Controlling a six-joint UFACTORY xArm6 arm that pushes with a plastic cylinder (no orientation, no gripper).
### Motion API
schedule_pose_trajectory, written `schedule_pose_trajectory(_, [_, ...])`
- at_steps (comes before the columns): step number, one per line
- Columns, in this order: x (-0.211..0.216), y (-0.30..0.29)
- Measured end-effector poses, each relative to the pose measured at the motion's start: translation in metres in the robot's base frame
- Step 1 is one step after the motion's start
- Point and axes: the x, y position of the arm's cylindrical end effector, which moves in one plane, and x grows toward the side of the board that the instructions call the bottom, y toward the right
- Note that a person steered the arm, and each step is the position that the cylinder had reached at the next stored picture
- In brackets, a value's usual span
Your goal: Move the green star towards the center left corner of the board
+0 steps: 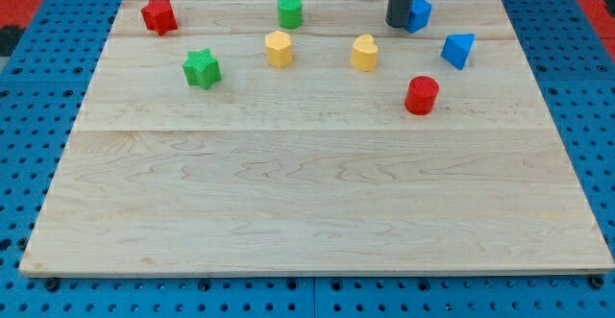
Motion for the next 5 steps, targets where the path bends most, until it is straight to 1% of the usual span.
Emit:
schedule_pose_trajectory(1, [-0.003,-0.027])
schedule_pose_trajectory(3, [0.0,-0.03])
schedule_pose_trajectory(4, [0.01,-0.05])
schedule_pose_trajectory(5, [0.025,-0.091])
